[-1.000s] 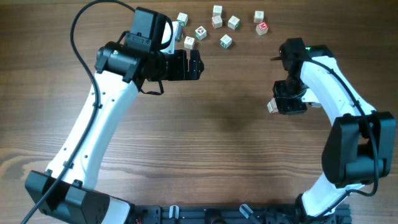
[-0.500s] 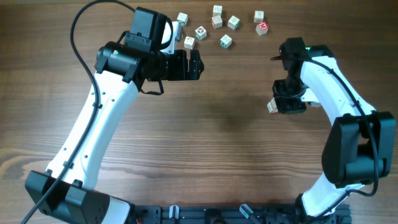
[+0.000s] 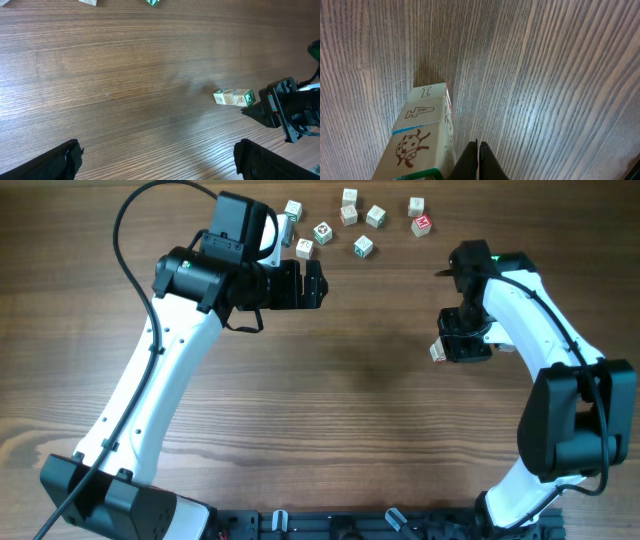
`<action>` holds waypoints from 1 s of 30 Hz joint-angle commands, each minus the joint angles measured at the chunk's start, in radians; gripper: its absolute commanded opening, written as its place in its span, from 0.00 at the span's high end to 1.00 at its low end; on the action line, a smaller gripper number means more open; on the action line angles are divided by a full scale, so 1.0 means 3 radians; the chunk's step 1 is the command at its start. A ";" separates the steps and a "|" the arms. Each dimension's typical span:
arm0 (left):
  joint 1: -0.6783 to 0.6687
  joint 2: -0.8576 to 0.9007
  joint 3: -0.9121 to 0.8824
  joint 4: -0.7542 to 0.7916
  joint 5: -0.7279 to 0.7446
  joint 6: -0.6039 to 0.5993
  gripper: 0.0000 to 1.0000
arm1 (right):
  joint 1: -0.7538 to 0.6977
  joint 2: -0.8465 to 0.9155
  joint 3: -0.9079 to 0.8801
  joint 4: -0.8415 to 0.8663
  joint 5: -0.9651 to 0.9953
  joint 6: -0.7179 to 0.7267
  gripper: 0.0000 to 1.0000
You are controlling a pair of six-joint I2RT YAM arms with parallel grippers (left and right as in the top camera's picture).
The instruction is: Form a tower
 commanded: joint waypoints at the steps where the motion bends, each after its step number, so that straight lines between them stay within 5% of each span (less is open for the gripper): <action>1: -0.0011 0.0006 -0.0009 -0.0001 0.0039 -0.0015 0.00 | 0.0005 -0.0050 -0.0020 0.0014 -0.0014 0.0064 0.96; 14: -0.0011 0.0006 -0.0009 -0.0001 0.0039 -0.0015 0.00 | 0.0005 -0.0050 -0.0020 -0.0022 -0.0008 -0.0020 0.96; 20: -0.0011 0.0006 -0.0009 -0.0001 0.0039 -0.0017 0.00 | -0.0118 -0.0058 -0.0019 -0.0498 0.0140 -0.0033 0.96; 24: -0.0011 0.0006 -0.0009 -0.0001 0.0039 -0.0017 0.00 | -0.0413 -0.0132 -0.0018 -0.0497 0.0139 -0.0704 0.96; 27: -0.0011 0.0006 -0.0009 -0.0001 0.0039 -0.0017 0.00 | -0.0605 -0.0140 -0.0018 -0.0192 0.0135 -0.1680 0.96; 29: -0.0011 0.0006 -0.0009 -0.0001 0.0039 -0.0017 0.00 | -0.0666 -0.0140 -0.0018 0.0079 -0.0055 -0.2543 0.87; 30: -0.0011 0.0006 -0.0009 -0.0001 0.0039 -0.0017 0.00 | -0.0665 -0.0140 -0.0018 0.0201 -0.0210 -0.2846 0.75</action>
